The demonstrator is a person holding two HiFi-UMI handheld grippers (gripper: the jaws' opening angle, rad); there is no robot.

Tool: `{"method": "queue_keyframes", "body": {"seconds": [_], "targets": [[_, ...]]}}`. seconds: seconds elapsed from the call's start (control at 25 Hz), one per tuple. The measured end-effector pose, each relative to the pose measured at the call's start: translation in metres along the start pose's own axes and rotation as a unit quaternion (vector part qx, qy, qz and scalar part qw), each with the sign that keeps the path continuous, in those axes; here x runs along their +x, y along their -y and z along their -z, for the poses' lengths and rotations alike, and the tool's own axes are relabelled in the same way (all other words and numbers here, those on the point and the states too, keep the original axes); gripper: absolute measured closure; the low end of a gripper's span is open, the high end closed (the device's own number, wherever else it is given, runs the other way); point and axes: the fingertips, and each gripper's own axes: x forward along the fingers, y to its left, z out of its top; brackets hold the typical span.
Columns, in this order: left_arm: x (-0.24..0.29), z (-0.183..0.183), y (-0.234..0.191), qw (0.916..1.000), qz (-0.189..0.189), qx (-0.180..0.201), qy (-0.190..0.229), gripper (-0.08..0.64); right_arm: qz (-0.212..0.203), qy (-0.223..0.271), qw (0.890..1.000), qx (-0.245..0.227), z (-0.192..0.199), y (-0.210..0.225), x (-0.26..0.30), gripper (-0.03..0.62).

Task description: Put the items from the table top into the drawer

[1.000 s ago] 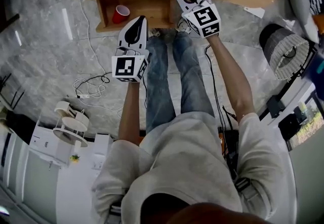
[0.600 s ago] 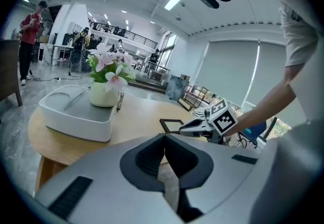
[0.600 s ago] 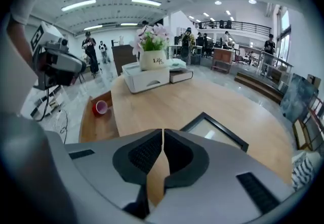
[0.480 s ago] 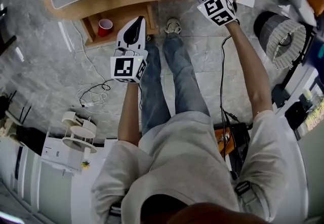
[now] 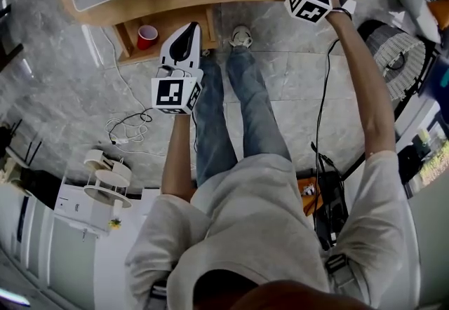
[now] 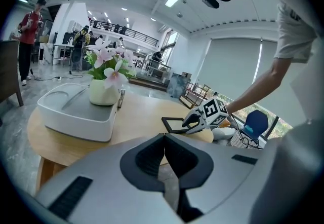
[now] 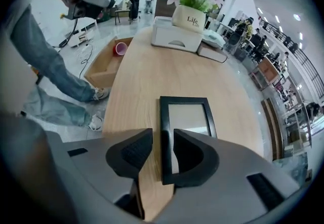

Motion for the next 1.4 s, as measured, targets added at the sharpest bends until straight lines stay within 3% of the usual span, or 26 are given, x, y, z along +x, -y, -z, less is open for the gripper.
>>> {"method": "queue_keyframes", "body": {"seconds": [0.28,0.44,0.56,0.76,0.92,1.2,1.4], "targets": [[-0.002,0.001,-0.006,1.0,-0.004,-0.005,-0.002,0.543,-0.044,-0.041,0.998,-0.037,0.005,0.007,0.011,0.446],[-0.004,0.002,-0.01,1.0,-0.007,-0.007,-0.001,0.543,-0.061,-0.062,0.996,-0.018,0.013,0.01,0.018,0.466],[-0.008,0.003,-0.015,0.9999,-0.012,-0.008,-0.001,0.543,-0.058,-0.059,0.997,-0.006,0.014,0.01,0.02,0.471],[-0.013,0.003,-0.02,0.9998,-0.016,-0.01,0.001,0.543,-0.031,-0.06,0.997,-0.026,0.012,0.006,0.017,0.506],[-0.017,0.004,-0.023,0.9998,-0.019,-0.008,0.003,0.543,-0.022,-0.061,0.998,-0.006,0.011,0.003,0.018,0.511],[-0.028,0.008,-0.027,0.9997,-0.023,-0.008,0.005,0.543,-0.001,-0.013,0.999,0.031,-0.02,-0.01,0.009,0.511],[-0.047,0.015,-0.035,0.9992,-0.035,-0.016,0.011,0.543,-0.004,0.035,0.999,0.003,-0.071,-0.038,-0.001,0.511]]}}
